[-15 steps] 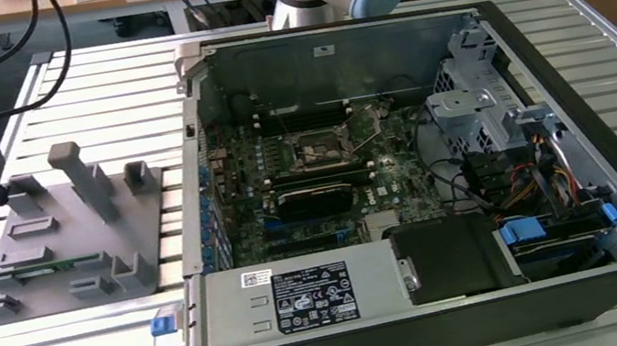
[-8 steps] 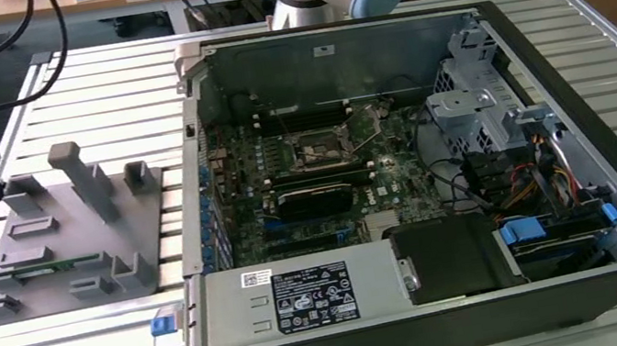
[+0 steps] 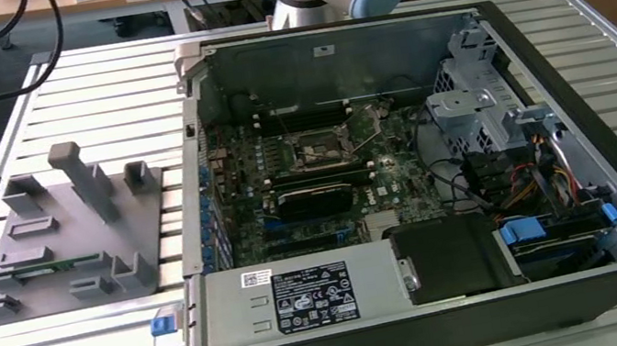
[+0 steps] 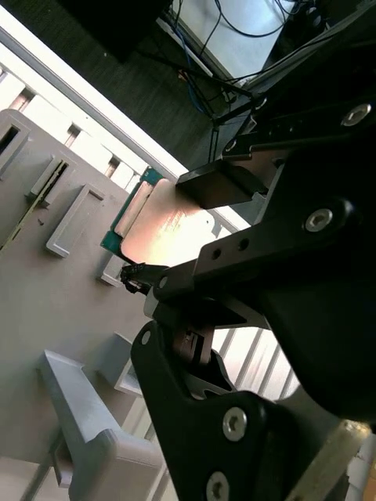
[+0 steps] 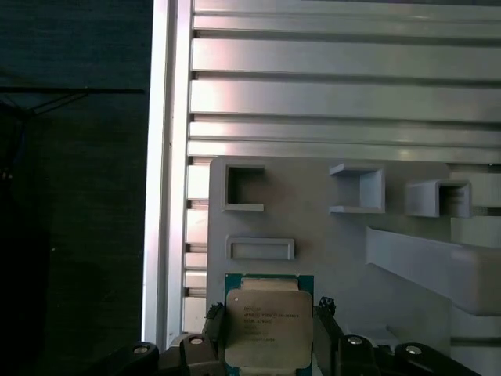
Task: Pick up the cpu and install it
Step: 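Pick up the cpu and move it towards the insertion slot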
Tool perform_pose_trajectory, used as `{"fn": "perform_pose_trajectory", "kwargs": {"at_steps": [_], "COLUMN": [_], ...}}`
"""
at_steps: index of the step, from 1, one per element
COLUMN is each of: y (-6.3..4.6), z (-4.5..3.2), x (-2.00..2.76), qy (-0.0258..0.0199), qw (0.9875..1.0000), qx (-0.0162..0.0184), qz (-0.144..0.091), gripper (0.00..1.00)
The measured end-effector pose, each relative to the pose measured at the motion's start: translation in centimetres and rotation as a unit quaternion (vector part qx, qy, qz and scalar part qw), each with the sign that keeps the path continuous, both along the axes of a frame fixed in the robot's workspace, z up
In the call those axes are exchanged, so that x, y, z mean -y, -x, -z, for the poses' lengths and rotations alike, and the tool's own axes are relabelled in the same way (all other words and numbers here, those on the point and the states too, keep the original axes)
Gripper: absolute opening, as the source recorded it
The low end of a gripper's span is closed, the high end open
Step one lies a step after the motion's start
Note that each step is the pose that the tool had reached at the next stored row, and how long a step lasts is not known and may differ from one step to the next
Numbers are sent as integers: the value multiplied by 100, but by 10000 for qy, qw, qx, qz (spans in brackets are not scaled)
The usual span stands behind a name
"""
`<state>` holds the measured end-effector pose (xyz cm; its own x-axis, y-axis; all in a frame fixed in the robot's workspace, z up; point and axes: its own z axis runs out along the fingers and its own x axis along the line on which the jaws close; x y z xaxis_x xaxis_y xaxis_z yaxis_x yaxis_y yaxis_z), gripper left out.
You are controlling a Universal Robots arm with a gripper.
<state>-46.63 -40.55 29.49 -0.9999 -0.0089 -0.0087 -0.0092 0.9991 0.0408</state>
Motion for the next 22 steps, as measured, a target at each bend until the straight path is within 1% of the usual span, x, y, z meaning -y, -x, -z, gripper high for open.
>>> {"fn": "perform_pose_trajectory", "kwargs": {"at_steps": [22], "y": [2], "z": [-270], "x": [-4], "qy": [0], "qw": [10000], "qx": [35], "qz": [0], "gripper": [53]}}
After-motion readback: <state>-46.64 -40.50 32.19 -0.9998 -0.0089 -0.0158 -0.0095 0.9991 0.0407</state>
